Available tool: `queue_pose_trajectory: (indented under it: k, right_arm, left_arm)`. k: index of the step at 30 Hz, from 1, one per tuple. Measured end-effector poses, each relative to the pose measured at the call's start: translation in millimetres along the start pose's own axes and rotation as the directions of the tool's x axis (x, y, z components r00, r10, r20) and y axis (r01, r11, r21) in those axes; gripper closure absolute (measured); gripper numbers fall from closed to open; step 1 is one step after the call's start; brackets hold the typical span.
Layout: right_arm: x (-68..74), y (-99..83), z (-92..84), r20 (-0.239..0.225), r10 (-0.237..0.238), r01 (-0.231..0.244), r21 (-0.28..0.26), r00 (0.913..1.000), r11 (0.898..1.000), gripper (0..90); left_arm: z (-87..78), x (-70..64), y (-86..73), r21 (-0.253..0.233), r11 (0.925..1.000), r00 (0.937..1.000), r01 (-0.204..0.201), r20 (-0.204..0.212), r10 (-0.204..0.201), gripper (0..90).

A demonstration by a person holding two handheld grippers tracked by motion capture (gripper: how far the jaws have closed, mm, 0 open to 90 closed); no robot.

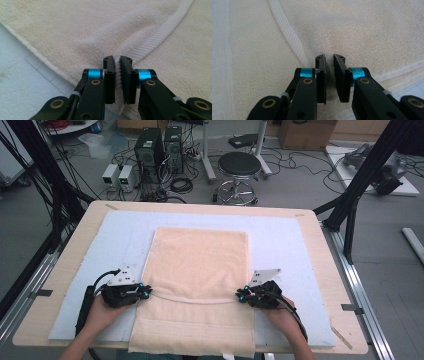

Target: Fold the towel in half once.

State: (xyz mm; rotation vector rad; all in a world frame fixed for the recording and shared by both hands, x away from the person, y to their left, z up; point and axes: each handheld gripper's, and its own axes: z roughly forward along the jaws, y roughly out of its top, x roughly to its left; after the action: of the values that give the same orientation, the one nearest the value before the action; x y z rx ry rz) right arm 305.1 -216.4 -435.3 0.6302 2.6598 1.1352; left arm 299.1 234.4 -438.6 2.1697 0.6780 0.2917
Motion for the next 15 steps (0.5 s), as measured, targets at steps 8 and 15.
queue_pose_trajectory:
  k: [8, 15]
  right_arm:
    - [-1.2, 1.7, -4.8, -0.003, 0.008, -0.008, -0.021, 1.0, 1.0, 84.1]
    - [-0.8, 4.5, -10.3, 0.001, 0.014, -0.014, -0.049, 0.9999, 0.999, 84.4]
  left_arm:
    - [-6.1, -0.4, 5.4, -0.046, 0.9989, 0.9999, 0.001, -0.011, -0.002, 83.5]
    - [-16.0, 2.4, 8.9, -0.109, 0.9934, 0.9993, 0.037, -0.003, -0.038, 84.1]
